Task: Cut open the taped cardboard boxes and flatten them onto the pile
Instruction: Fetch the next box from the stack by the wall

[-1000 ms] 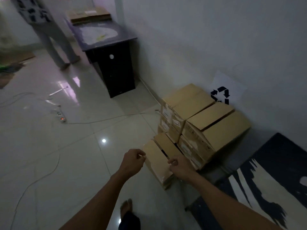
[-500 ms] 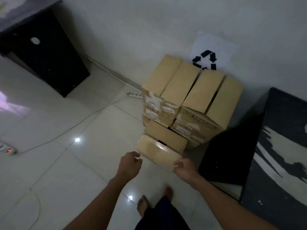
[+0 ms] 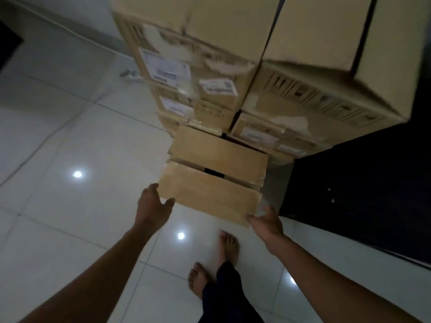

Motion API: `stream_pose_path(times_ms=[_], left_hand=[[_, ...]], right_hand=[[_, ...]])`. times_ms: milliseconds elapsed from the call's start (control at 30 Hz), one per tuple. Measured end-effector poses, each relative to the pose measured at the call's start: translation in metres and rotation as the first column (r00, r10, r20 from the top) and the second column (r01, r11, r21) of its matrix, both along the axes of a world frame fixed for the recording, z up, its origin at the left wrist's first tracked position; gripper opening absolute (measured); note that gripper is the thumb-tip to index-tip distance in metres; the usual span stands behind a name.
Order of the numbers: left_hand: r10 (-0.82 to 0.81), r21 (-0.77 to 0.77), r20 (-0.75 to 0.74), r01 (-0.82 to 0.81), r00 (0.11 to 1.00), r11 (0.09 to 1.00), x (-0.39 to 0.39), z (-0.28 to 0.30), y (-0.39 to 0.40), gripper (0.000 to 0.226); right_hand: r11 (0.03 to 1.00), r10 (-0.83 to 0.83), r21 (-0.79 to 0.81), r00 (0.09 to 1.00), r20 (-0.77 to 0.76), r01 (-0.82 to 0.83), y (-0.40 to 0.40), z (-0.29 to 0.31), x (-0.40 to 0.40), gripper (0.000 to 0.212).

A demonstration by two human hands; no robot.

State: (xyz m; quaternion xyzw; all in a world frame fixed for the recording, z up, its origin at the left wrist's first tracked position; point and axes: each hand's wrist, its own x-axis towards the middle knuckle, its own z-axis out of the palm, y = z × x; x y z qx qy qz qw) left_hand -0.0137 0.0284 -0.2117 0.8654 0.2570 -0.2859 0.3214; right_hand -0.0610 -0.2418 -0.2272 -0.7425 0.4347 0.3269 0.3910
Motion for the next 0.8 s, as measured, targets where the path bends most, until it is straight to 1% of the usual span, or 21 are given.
stream_pose_path(times_ms=[67,100,133,167,200,267,333,400,433,500,600,700,800], left_hand=[[0.035,0.027,0.007,-0.036,0.999,0.999,0.016,-0.041,0.003,0.087],[0.064,0.018,-0.009,-0.064,0.998,0.998,0.023,-0.059,0.005,0.093],[0.101,-0.026,-0.031,-0.102,0.994,0.994,0.029,-0.074,0.005,0.097],[0.149,-0.102,-0.056,-0.154,0.987,0.983,0.033,-0.088,0.005,0.098],[0.19,-0.193,-0.076,-0.202,0.979,0.96,0.036,-0.1,0.005,0.097],[0.252,-0.295,-0.08,-0.265,0.964,0.918,0.04,-0.113,0.003,0.096],[0.306,-0.318,-0.059,-0.309,0.95,0.896,0.041,-0.118,0.002,0.093],[0.327,-0.298,-0.042,-0.324,0.944,0.898,0.035,-0.116,0.0,0.08],[0.33,-0.279,-0.038,-0.328,0.943,0.903,0.031,-0.112,-0.001,0.075],[0.341,-0.269,-0.039,-0.338,0.939,0.902,0.019,-0.094,0.0,0.073],[0.322,-0.263,-0.004,-0.311,0.947,0.913,0.001,-0.05,0.003,0.068],[0.302,-0.259,0.049,-0.28,0.952,0.924,-0.01,0.016,0.006,0.058],[0.295,-0.266,0.072,-0.267,0.953,0.926,-0.017,0.098,0.012,0.059]], right_hand=[[0.998,-0.061,0.034,0.998,-0.007,0.061,-0.007,-0.033,0.01,0.087],[0.995,-0.083,0.059,0.996,-0.01,0.084,-0.011,-0.049,0.014,0.093],[0.99,-0.103,0.092,0.995,-0.006,0.103,-0.013,-0.063,0.017,0.096],[0.985,-0.117,0.125,0.993,0.003,0.116,-0.016,-0.076,0.019,0.094],[0.979,-0.132,0.159,0.991,0.018,0.128,-0.019,-0.088,0.019,0.087],[0.956,-0.181,0.241,0.983,0.041,0.166,-0.021,-0.104,0.02,0.062],[0.926,-0.241,0.312,0.969,0.051,0.214,-0.022,-0.109,0.018,0.047],[0.901,-0.292,0.346,0.956,0.036,0.262,-0.022,-0.104,0.015,0.041],[0.892,-0.313,0.353,0.949,0.029,0.283,-0.022,-0.098,0.012,0.041],[0.881,-0.343,0.353,0.939,0.016,0.315,-0.022,-0.08,0.004,0.041],[0.874,-0.375,0.339,0.927,0.015,0.348,-0.022,-0.035,-0.006,0.047],[0.856,-0.407,0.366,0.913,0.04,0.365,-0.018,0.028,-0.012,0.048],[0.847,-0.399,0.417,0.913,0.086,0.331,-0.014,0.104,-0.018,0.048]])
